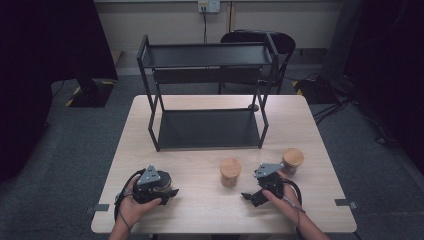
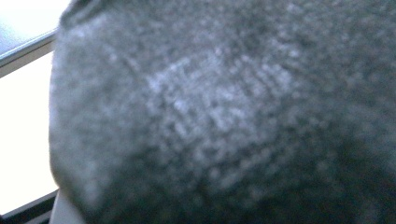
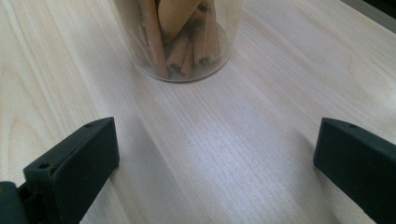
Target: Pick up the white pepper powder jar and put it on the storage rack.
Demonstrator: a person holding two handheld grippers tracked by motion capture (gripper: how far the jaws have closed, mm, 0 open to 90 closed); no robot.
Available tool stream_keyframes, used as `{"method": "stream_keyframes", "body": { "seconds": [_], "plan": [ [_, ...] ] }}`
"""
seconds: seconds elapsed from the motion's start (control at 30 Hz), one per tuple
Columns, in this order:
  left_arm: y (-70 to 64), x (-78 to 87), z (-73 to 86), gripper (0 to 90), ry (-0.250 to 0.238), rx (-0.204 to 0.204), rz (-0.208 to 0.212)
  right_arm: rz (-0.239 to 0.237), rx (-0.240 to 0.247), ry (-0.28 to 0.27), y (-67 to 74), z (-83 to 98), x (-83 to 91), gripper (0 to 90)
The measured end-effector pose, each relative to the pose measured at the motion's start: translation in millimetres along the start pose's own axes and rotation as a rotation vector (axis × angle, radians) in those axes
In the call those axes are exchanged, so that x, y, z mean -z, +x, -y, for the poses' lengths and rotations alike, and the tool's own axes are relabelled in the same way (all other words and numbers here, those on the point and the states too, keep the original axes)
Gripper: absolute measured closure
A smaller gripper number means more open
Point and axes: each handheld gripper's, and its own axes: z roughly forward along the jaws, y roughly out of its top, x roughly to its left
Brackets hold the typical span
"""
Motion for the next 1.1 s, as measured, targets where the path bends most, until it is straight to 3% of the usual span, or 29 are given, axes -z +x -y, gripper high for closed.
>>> {"method": "stream_keyframes", "body": {
  "seconds": [0.57,0.8,1.1],
  "plan": [
    [4.0,-1.2,-5.2,30.6,0.007,0.021,-0.008,0.000,0.000,0.000,0.0,0.0,0.0,0.0],
    [8.3,-1.7,-12.6,30.6,-0.003,0.062,-0.009,0.000,0.000,0.000,0.0,0.0,0.0,0.0],
    [14.7,-0.5,-25.2,30.7,-0.011,0.078,-0.018,0.000,0.000,0.000,0.0,0.0,0.0,0.0]
  ]
}}
